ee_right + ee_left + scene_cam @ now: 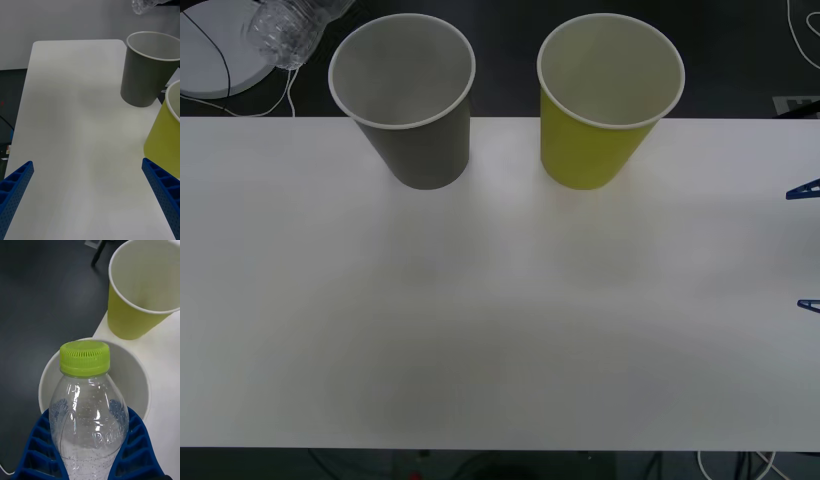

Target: Put the can into the green bin and the plastic bottle into the gray bin

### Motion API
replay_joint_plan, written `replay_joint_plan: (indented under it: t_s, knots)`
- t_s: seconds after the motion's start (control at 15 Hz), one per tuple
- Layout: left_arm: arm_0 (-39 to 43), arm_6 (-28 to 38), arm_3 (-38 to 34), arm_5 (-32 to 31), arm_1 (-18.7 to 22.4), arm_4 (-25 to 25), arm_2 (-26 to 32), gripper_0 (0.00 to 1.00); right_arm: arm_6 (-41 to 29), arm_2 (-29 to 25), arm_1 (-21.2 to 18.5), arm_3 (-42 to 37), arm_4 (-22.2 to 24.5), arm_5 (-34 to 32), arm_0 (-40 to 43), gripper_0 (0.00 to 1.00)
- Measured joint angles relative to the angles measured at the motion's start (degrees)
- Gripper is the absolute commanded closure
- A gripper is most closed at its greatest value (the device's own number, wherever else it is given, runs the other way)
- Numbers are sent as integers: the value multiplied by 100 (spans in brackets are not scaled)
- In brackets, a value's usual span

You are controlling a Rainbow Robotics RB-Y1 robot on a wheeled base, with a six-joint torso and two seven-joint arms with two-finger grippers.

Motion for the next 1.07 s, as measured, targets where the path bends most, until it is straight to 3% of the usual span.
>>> replay_joint_plan:
  t_s: [0.6,1.07]
  knots:
    - [-347,200,673,0,-839,-218,-8,100,0,0,0,0,0,0,0,0]
    - [-381,220,724,-7,-1021,-418,-9,100,0,0,0,0,0,0,0,0]
